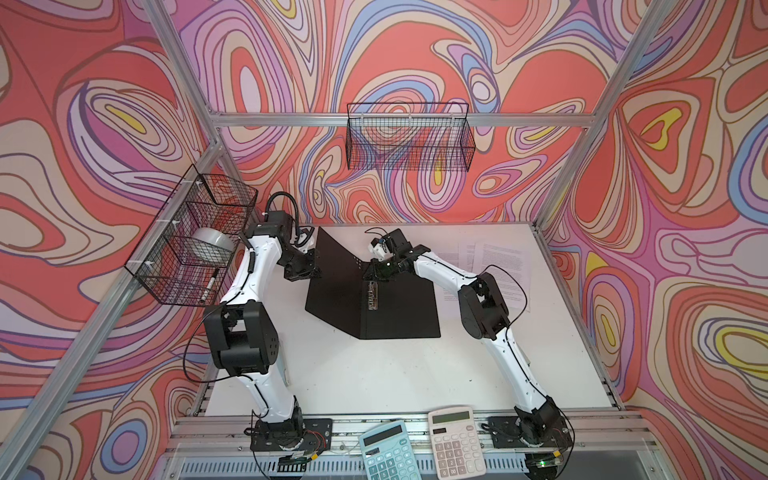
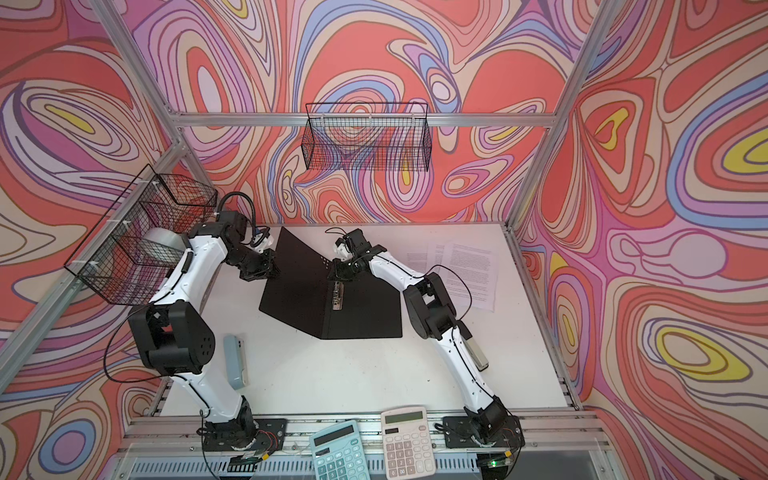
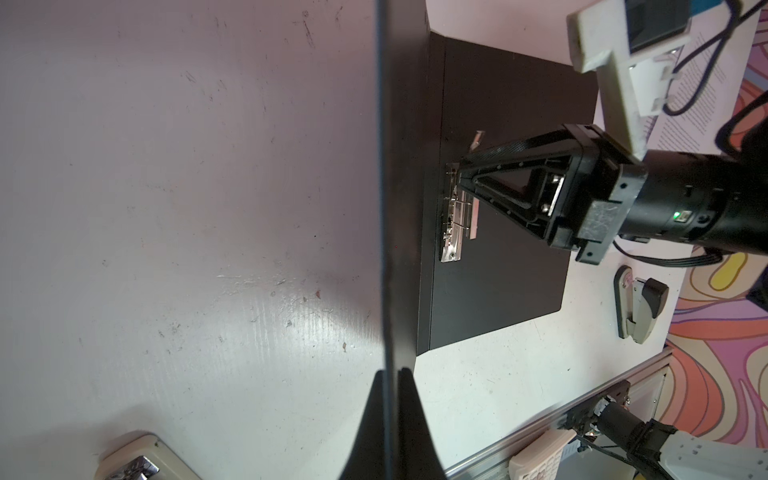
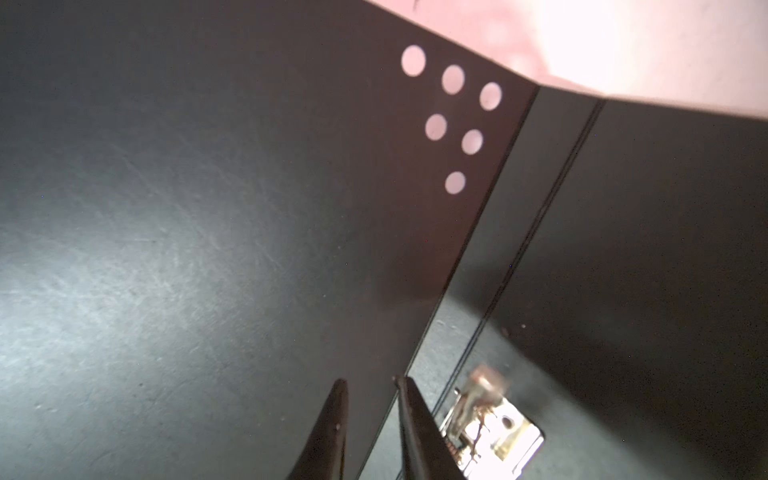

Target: Put the files into the folder

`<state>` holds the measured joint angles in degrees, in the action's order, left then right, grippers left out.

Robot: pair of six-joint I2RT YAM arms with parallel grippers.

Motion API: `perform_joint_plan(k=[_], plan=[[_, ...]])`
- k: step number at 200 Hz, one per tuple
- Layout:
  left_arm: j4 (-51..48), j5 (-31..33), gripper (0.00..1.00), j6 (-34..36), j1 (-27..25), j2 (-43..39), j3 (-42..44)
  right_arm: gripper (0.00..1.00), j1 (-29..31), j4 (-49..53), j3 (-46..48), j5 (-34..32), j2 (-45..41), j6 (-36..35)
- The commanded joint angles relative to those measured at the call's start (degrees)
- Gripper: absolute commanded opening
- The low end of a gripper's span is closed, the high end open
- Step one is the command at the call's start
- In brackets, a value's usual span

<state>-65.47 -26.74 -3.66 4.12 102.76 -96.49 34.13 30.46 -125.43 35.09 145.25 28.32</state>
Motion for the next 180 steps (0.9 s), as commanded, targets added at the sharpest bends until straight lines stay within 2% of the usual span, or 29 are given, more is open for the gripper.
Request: perform_joint_plan(k=[1,43,76,91,110,146,180], plan=[[-2.1,1.8,0.00,0.6,0.0,-1.0,0.8,0.26,-0.4,0.5,-2.6,1.6,0.8,-0.3],[-1.9,4.3,0.00,1.0,0.1,-0.6,1.0,0.28,-0.4,-0.6,-0.2,2.2,-3.7,-0.1],[-1.5,6.0,0.02,0.8,0.4,-0.8,1.3,0.29,-0.6,0.5,5.2,-3.7,-11.3,-0.8],[-1.3,6.8,0.06,1.0,0.5,-1.0,1.6,0.30,-0.5,1.5,10.0,-9.2,-15.4,-1.2],[-0.9,8.3,0.11,1.3,0.9,-1.1,2.3,0.31,-0.7,0.8,18.0,-13.1,-20.3,-1.0],[0.3,10.5,0.19,2.4,2.0,-1.8,4.6,0.32,-0.8,-2.1,32.6,-16.1,-27.0,-0.2],[1.0,12.4,0.28,3.4,3.2,-1.9,6.3,0.32,-0.8,-3.6,41.4,-18.1,-30.3,0.5]])
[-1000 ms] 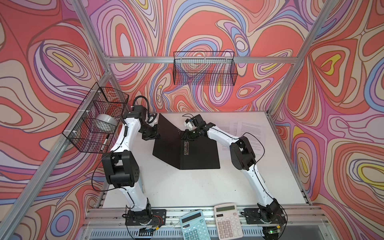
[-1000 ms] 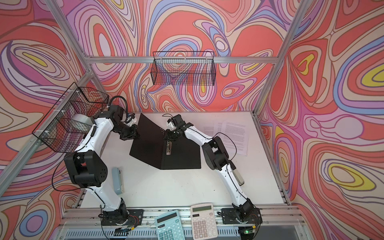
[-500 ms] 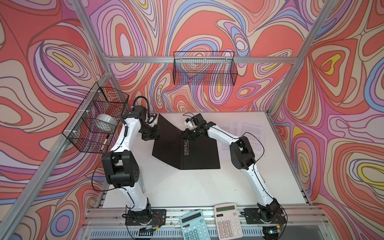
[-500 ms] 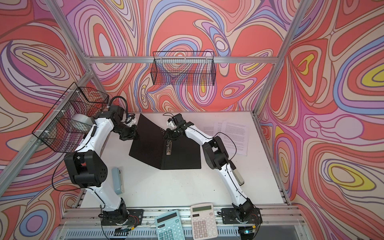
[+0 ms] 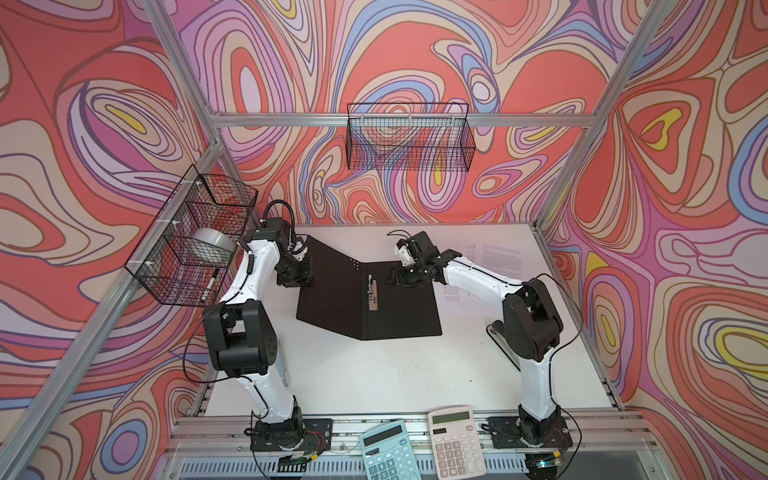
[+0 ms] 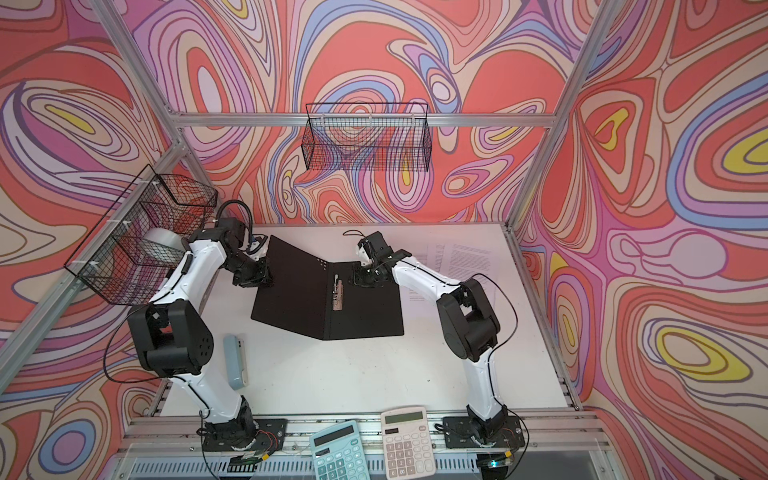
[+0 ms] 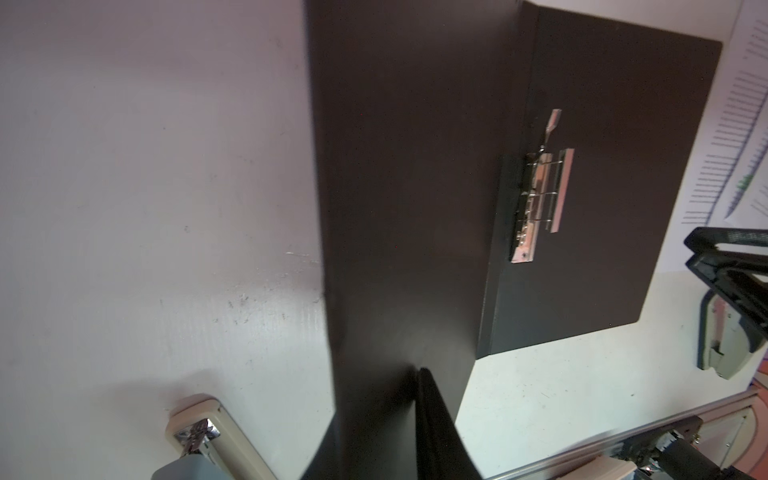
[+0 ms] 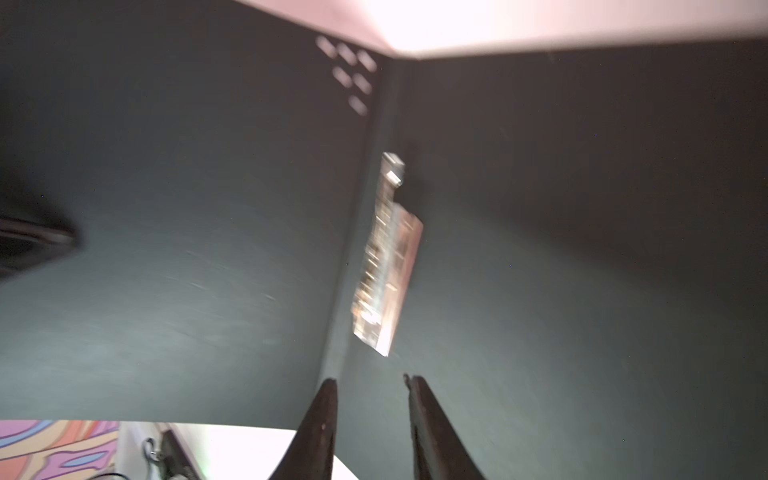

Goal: Put the files into the folder
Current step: 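Lower the cover flat with the left gripper while the right presses the folder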

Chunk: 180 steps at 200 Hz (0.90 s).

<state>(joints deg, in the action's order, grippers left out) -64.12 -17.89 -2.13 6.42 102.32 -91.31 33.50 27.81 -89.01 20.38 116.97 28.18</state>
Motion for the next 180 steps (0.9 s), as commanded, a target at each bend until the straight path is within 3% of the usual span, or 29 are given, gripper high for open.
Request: perform_joint_plan(k=[1,58,101,180], plan=[[-0.3,3.5,0.28,1.9,0.9,-1.4,1.2,0.32,-0.1,-1.0,5.2,-3.4,-2.1,0.7],[1.0,4.5,0.45,2.2,2.1,-0.5,1.4,0.32,-0.1,-3.3,12.6,-4.3,-5.3,1.5],[2.1,5.5,0.47,2.1,2.4,1.2,1.0,0.33,-0.2,-3.7,15.3,-4.6,-7.3,1.6],[3.2,10.3,0.62,1.8,2.9,5.0,-2.9,0.34,-0.2,-3.7,17.9,-5.3,-10.4,1.6]])
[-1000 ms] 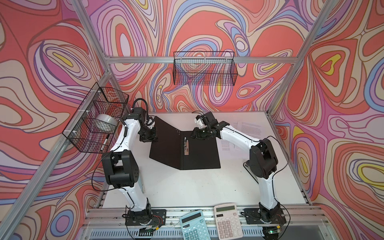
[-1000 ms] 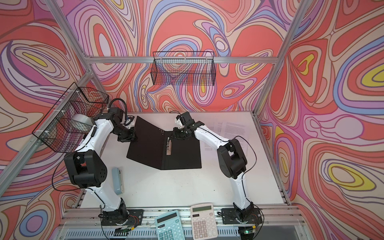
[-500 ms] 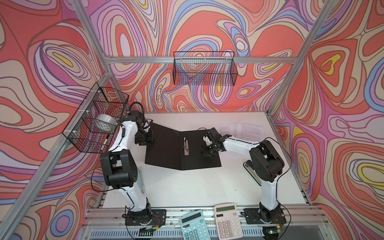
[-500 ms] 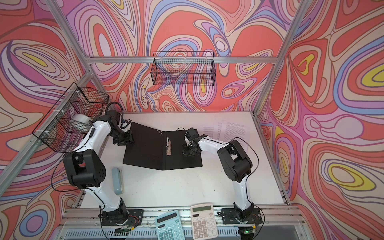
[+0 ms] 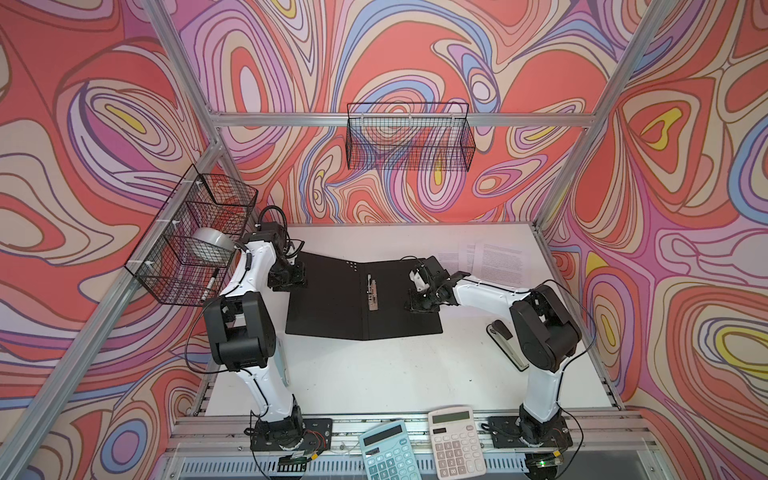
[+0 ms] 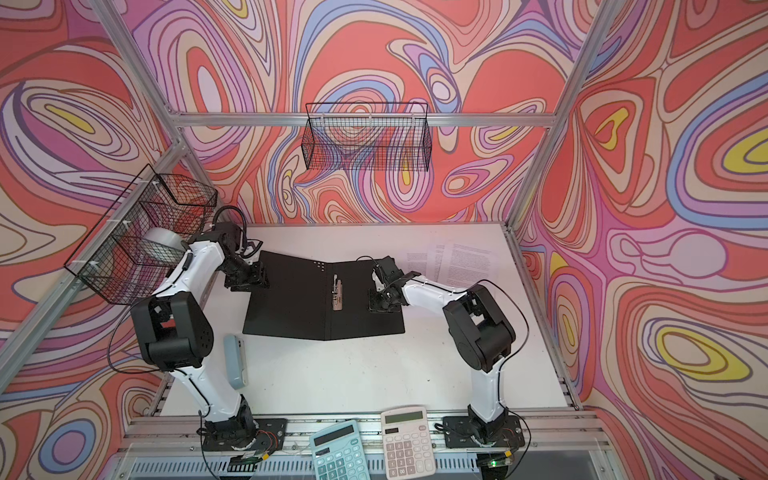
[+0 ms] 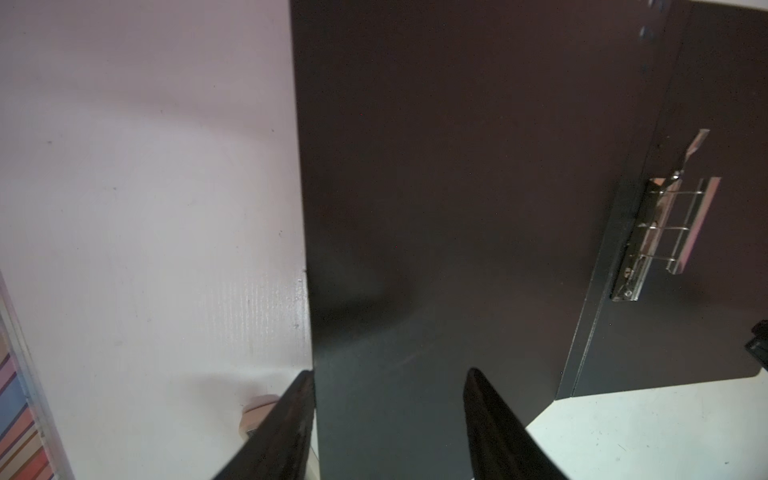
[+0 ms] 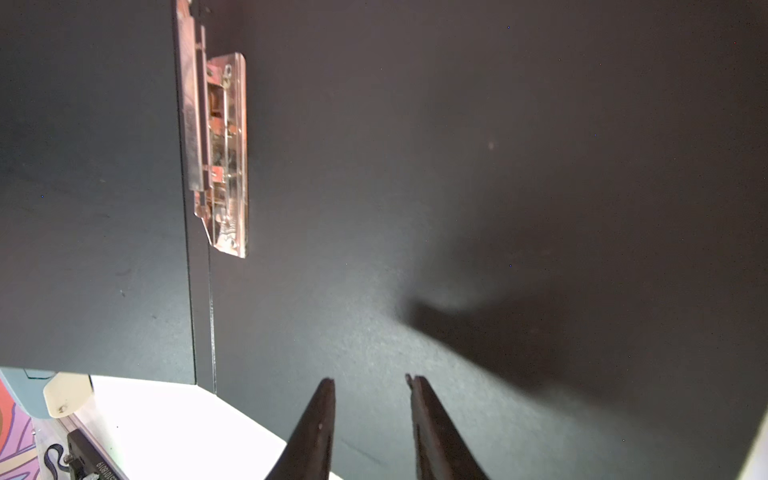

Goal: Put the files into the folder
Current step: 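Lower the cover flat with the left gripper while the right presses the folder, then release the cover and raise both grippers away from the open folder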

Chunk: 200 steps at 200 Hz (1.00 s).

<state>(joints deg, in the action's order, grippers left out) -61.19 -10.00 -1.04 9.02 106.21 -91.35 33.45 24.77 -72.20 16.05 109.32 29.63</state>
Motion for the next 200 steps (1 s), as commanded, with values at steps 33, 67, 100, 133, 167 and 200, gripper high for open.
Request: perform_joint_plan(k=[33,67,100,133,167,200], plan=[[0.0,4.0,0.66,1.0,0.3,2.0,-4.5,0.34,-0.1,-0.9,2.1,-1.2,-4.3,0.2],[-0.9,4.7,0.71,1.5,0.4,1.7,-6.5,0.35,-0.1,-0.1,2.8,-2.0,-6.3,0.0],[-3.1,2.3,0.72,1.7,0.3,-1.3,-8.1,0.36,-0.1,3.6,2.4,-5.4,-10.3,-1.7],[-5.4,-3.0,0.73,2.3,-0.2,-7.3,-9.6,0.40,-0.1,8.3,2.0,-13.4,-16.4,-3.3],[-8.2,-3.8,0.75,5.8,-5.1,-14.1,-10.9,0.46,-0.5,12.8,3.3,-21.5,-24.0,-3.6],[-9.9,-2.1,0.76,8.1,-13.8,-19.4,-10.0,0.50,-4.1,20.0,3.0,-26.4,-28.1,-2.4]])
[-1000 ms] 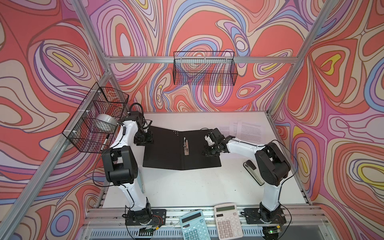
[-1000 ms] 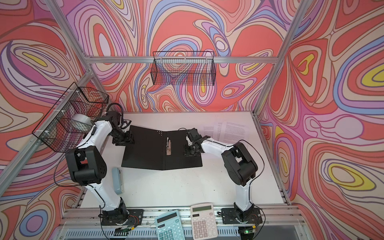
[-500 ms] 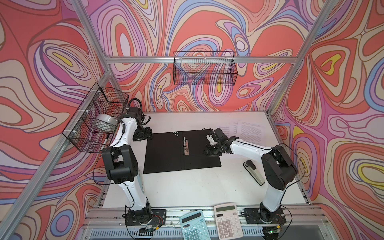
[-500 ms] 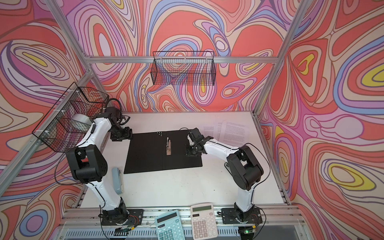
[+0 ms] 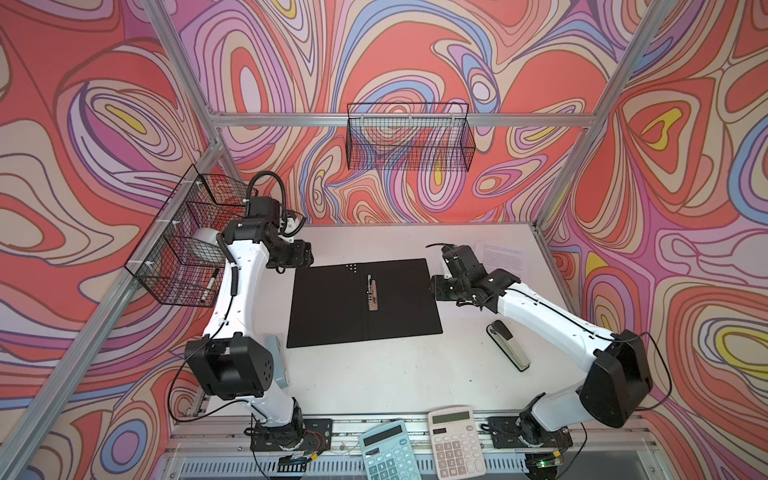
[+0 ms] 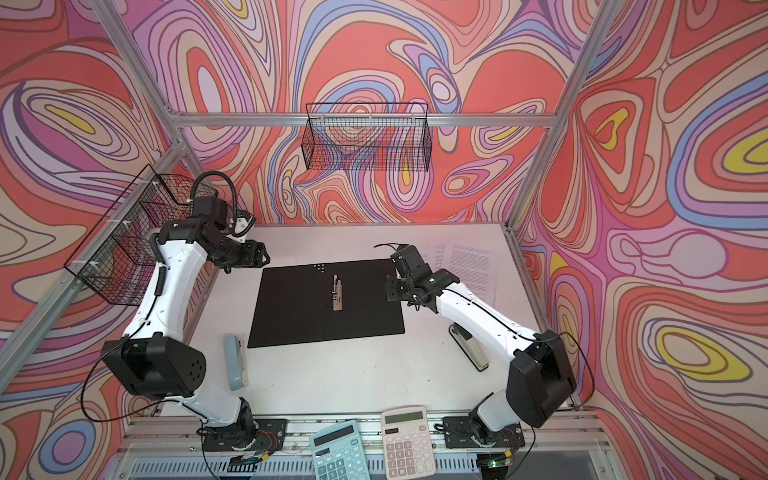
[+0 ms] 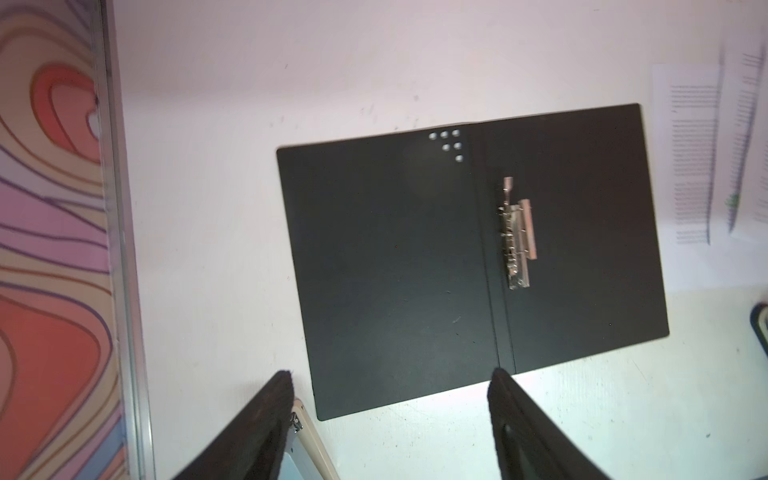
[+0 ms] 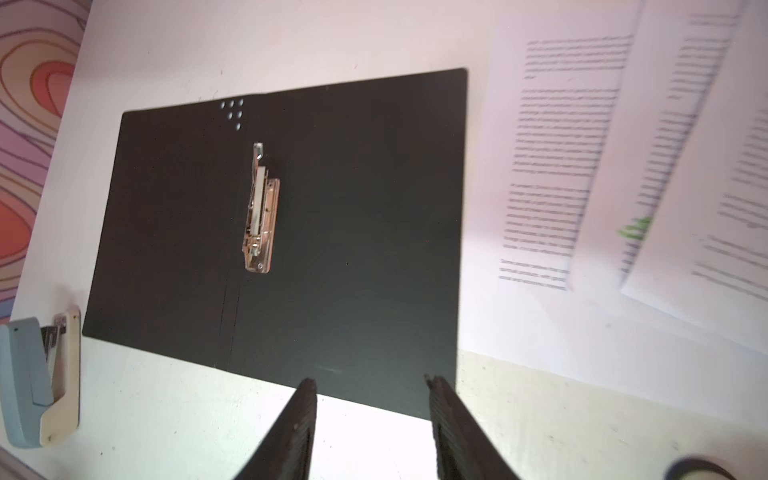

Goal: Put the files into the folder
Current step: 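Release the cover and raise both grippers away from the open folder, then reach the right gripper to the paper stack and pinch the top sheet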

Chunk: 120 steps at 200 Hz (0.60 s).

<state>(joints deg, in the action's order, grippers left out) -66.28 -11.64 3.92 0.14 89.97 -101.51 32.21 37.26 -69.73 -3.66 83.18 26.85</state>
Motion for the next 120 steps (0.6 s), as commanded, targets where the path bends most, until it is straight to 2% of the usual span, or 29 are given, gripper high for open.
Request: perform_joint_plan(k=[1,33,70,97,120], plan=[[-4.8,-0.6,0.76,3.2,-5.1,-3.3,0.2,0.50,-3.0,7.6,0.6,-6.7,-2.1,0.4],[-7.1,-4.9,0.77,4.1,-8.9,-6.4,2.6,0.56,-9.8,11.4,0.7,-7.8,-4.7,1.3],[-5.0,-7.1,0.80,5.7,-11.7,-8.6,8.5,0.59,-20.3,11.7,2.7,-6.6,-4.9,1.3],[-3.3,-4.4,0.81,7.2,-15.2,-6.0,8.6,0.60,-28.6,9.5,5.0,-3.9,-3.7,1.3],[-3.1,-6.6,0.81,6.6,-16.0,-1.8,6.9,0.60,-35.9,7.5,6.2,0.1,-2.2,1.8]])
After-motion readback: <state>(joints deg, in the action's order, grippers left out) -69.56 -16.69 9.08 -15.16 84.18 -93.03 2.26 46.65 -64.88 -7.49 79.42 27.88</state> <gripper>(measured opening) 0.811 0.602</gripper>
